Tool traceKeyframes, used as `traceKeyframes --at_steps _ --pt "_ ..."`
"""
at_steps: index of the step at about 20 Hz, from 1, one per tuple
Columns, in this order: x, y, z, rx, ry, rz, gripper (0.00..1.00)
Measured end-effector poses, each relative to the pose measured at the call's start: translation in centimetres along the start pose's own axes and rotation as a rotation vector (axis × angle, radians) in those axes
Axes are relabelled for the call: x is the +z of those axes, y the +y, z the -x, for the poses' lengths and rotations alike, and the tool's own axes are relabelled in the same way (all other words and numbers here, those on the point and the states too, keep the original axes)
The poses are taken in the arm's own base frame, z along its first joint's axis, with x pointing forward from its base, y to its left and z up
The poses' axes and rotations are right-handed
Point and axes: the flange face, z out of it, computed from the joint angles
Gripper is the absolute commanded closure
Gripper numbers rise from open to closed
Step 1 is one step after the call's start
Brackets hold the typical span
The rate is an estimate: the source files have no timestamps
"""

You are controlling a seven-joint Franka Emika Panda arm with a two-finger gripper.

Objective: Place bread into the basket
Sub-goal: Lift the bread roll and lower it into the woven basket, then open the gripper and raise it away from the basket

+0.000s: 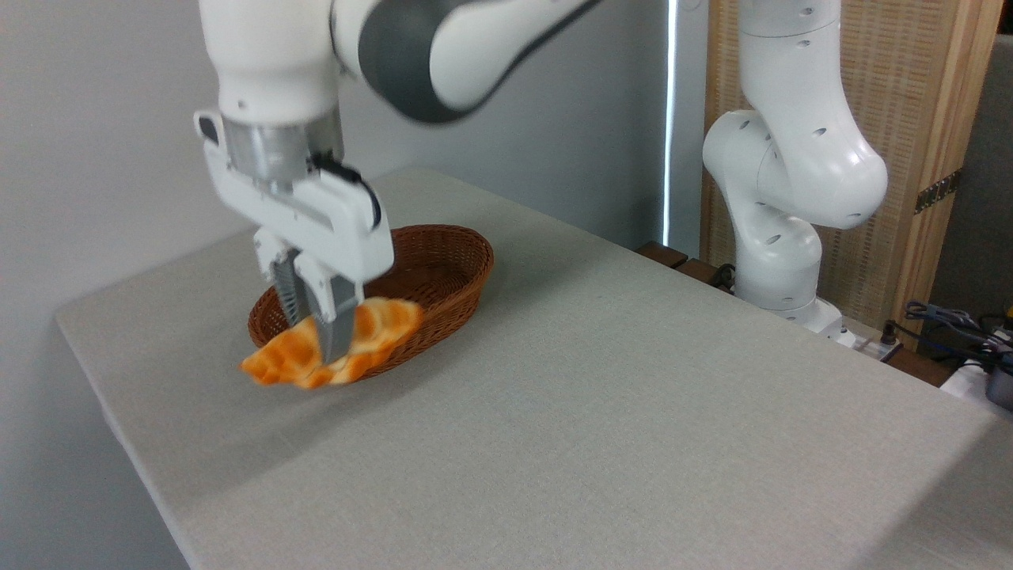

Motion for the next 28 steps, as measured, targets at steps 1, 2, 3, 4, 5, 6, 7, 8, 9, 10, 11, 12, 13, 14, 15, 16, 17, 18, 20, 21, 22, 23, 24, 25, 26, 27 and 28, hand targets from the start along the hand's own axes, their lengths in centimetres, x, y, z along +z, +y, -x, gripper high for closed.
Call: traceKeyframes --at_steps 1,2,3,4,5,6,7,8,9,10,11,12,13,14,15,16,17,18,20,21,22,23,24,25,26,27,28 --pt "-1.1 0.4 -0.1 0.023 -0.016 -0.001 0.75" --pt "-1.9 1.2 -0.4 0.045 -0.027 0.003 0.75" --pt "-2.3 2.5 -1.0 0.071 -0.037 0.011 0.74" --pt "-2.3 4.3 -1.8 0.102 -0.047 0.017 0.74" --pt "-2.2 6.6 -2.7 0.125 -0.062 0.011 0.72" --pt "-1.9 8.9 -3.7 0.142 -0.078 0.0 0.71" --pt "-1.3 13.0 -5.0 0.167 -0.102 -0.015 0.7" --pt "-0.7 15.6 -5.6 0.176 -0.119 -0.025 0.7" --pt "0.1 17.9 -6.0 0.182 -0.141 -0.036 0.7" --pt "1.1 20.0 -6.2 0.188 -0.164 -0.05 0.68" --pt "2.2 21.5 -6.2 0.193 -0.189 -0.068 0.66" --pt "3.4 22.8 -6.1 0.198 -0.219 -0.091 0.61" --pt "4.6 23.8 -5.9 0.202 -0.247 -0.115 0.53" --pt "5.7 24.6 -5.6 0.206 -0.271 -0.134 0.39" --pt "6.5 25.1 -5.4 0.207 -0.289 -0.146 0.34" --pt "7.1 25.3 -5.2 0.203 -0.303 -0.155 0.2" --pt "7.6 25.4 -5.0 0.201 -0.314 -0.168 0.04" --pt "7.9 25.4 -4.8 0.201 -0.323 -0.182 0.0" --pt "8.5 25.4 -4.6 0.186 -0.337 -0.212 0.0" --pt "8.7 25.5 -4.5 0.18 -0.34 -0.218 0.0" --pt "8.7 25.5 -4.5 0.175 -0.341 -0.222 0.0" --pt "8.8 25.5 -4.5 0.171 -0.341 -0.224 0.0" --pt "8.8 25.5 -4.5 0.169 -0.341 -0.224 0.0" --pt "8.8 25.4 -4.5 0.168 -0.342 -0.225 0.0" --pt "8.8 25.4 -4.5 0.167 -0.342 -0.225 0.0" --pt "8.8 25.4 -4.4 0.166 -0.343 -0.225 0.0" --pt "8.8 25.4 -4.4 0.166 -0.343 -0.225 0.0"
